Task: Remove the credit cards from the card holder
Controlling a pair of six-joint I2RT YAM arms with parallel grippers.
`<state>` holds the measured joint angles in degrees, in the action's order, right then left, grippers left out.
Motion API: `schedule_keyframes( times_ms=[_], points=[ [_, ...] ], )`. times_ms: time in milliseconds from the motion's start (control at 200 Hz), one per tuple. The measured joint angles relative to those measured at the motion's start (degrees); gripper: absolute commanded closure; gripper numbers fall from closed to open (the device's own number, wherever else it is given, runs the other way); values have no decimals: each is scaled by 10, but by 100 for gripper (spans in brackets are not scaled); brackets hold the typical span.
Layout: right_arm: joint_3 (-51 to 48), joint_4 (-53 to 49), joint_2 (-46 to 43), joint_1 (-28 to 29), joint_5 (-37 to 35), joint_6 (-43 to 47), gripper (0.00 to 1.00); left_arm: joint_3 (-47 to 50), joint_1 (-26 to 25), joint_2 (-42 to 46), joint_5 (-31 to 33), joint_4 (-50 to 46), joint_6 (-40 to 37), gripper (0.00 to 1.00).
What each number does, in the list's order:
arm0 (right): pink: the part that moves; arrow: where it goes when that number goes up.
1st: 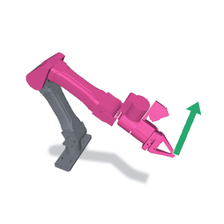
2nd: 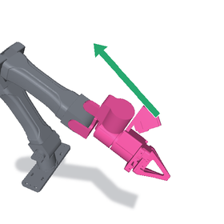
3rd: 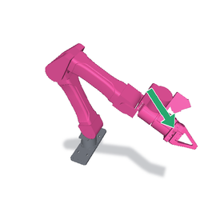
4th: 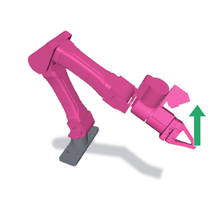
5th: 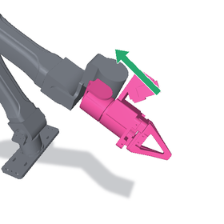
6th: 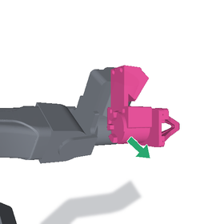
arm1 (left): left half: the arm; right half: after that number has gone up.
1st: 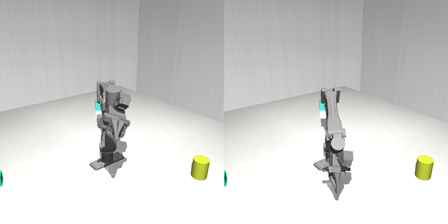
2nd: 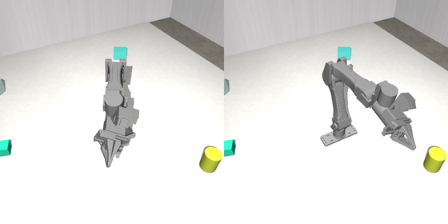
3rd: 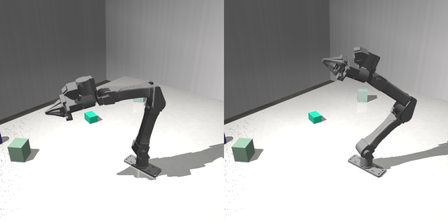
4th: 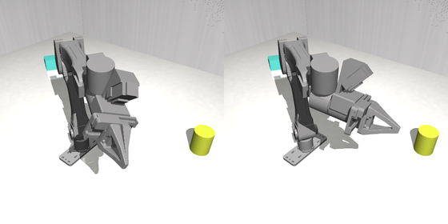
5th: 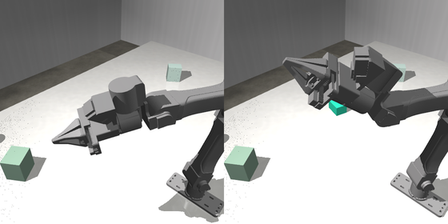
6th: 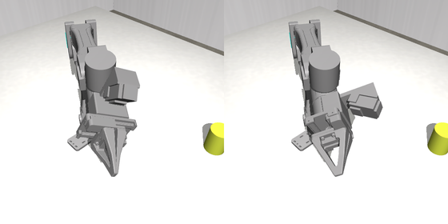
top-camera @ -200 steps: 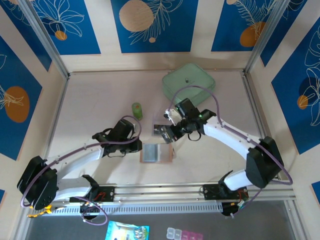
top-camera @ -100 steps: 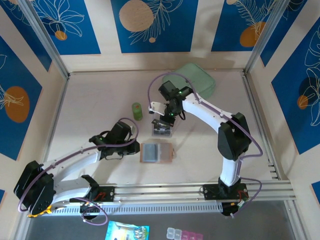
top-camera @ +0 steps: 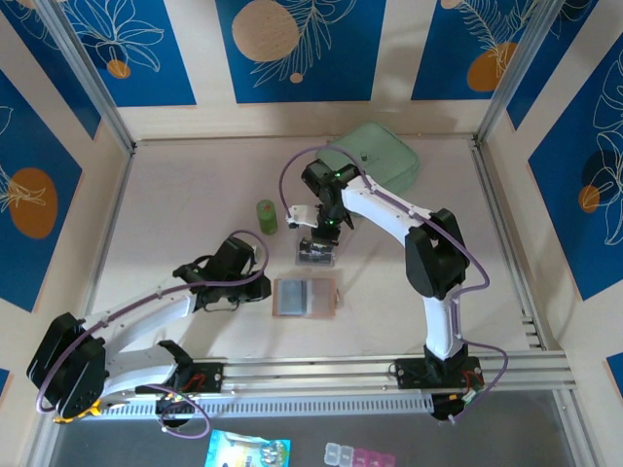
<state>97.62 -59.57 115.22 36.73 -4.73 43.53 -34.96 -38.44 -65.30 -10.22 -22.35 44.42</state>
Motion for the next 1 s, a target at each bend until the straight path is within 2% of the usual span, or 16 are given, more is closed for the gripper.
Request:
schedule_keyframes(
  times_ms=[55, 190, 285, 475, 675, 820, 1000],
  points=[
    [0, -1, 5, 0, 0, 1, 100, 0, 1, 0, 0, 0, 0, 87],
    [-2, 2, 15, 0, -3, 2, 82, 0, 1, -1, -1, 0, 0, 87],
    [-7, 10, 15, 0, -11, -2, 77, 0, 2, -3, -4, 3, 0, 86],
    [-34, 37, 2, 0, -31, -17, 77, 0, 2, -19, -16, 9, 0, 85],
    [-83, 73, -68, 1, -41, -71, 76, 0, 2, -51, -34, 30, 0, 85],
    [-123, 129, -117, 0, -29, -139, 81, 0, 2, -70, -47, 46, 0, 85],
    [-130, 184, -110, -3, -26, -201, 87, 0, 2, -81, -52, 57, 0, 85]
  ],
)
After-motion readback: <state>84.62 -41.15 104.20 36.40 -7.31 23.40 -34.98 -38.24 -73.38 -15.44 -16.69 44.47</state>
